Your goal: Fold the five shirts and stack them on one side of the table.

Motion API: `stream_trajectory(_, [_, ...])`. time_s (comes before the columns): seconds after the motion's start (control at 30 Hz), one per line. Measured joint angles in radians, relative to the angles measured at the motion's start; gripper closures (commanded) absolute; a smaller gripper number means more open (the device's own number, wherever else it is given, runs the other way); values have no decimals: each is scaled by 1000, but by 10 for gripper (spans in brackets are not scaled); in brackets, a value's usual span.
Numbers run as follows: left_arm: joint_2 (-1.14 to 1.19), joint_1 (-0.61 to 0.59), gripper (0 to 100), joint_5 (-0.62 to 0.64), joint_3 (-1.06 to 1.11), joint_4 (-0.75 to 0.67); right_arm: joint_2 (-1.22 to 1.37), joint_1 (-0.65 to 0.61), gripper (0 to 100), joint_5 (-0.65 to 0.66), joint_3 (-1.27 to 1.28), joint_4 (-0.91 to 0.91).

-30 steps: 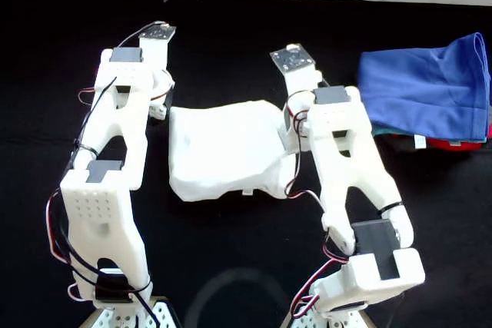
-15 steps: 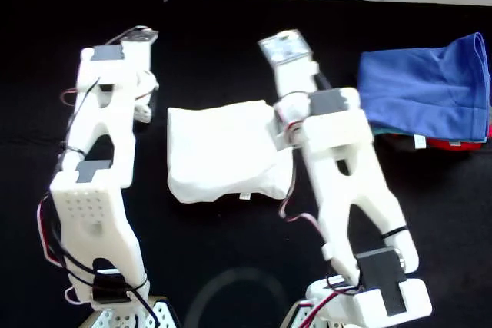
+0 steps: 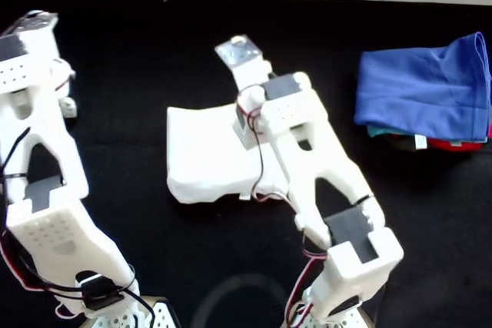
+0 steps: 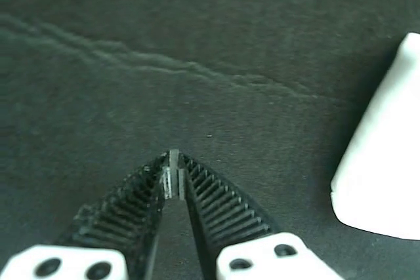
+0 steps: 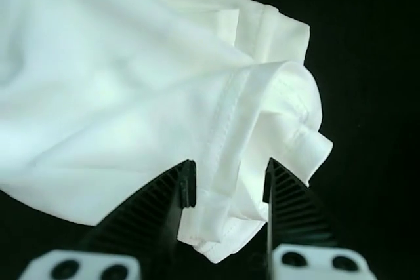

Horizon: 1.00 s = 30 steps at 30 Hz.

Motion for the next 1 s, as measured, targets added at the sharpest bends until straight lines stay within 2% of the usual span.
stream_trajectory(0.2, [0, -2, 990, 0, 0, 0, 114, -2, 839, 0, -92, 72])
stream_trajectory(0.4, [0, -3, 990, 0, 0, 0, 130, -2, 991, 0, -94, 77])
stream_trajectory(0.6, [0, -3, 990, 0, 0, 0, 130, -2, 991, 0, -95, 77])
stream_trajectory(0.77, [0, -3, 990, 0, 0, 0, 132, -17, 991, 0, -226, 77])
stream_trajectory(1.0, [0, -3, 990, 0, 0, 0, 180, -129, 988, 0, -410, 60])
